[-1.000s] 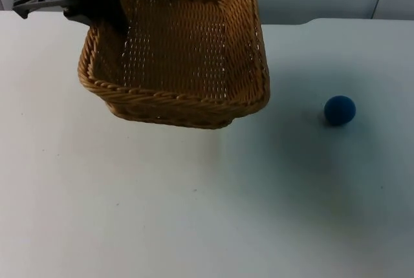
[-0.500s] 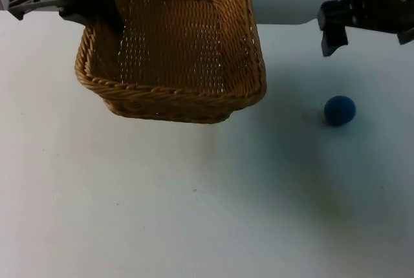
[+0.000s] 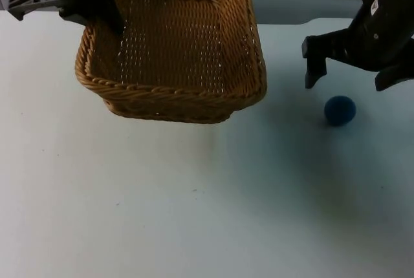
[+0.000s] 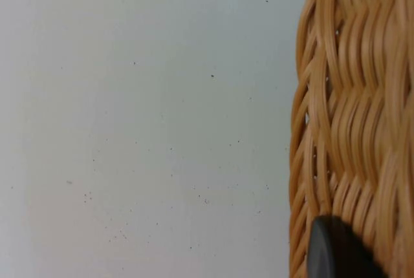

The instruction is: Pick up the basket with the left hand and place the ball into the basket with the right hand.

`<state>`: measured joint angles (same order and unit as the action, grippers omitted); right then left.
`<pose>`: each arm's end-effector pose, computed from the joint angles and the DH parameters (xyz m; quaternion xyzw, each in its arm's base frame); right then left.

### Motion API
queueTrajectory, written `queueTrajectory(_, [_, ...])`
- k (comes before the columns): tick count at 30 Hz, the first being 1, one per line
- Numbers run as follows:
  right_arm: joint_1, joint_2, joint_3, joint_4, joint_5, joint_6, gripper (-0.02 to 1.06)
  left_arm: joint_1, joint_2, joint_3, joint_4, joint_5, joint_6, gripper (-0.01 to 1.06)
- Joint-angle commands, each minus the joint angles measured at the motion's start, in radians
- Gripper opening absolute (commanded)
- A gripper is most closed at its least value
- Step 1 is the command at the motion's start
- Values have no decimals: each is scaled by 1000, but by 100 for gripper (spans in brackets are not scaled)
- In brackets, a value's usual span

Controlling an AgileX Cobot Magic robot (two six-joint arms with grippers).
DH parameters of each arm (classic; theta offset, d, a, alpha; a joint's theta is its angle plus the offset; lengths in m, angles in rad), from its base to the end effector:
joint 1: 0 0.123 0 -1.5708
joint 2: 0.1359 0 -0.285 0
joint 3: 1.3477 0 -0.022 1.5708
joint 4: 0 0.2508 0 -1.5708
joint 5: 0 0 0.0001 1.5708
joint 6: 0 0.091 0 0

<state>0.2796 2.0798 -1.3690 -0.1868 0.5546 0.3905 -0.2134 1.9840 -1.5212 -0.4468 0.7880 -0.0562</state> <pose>0.4090 0.1082 0.1387 -0.0140 0.9788 0.0038 0.2043 0.4128 -0.1180 0.2169 -0.0459 0.9616 -0.2102 0.1705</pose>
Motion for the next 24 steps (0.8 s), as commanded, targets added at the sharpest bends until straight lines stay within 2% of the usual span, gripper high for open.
queueTrajectory(1, [-4,10,-9,4,2,-9,105,0,-8,-1,-26,-8,-3,0])
queueTrajectory(24, [-4,78,-11,7,-6,-9,104,0,-8,-1,-19,-8,-3,0])
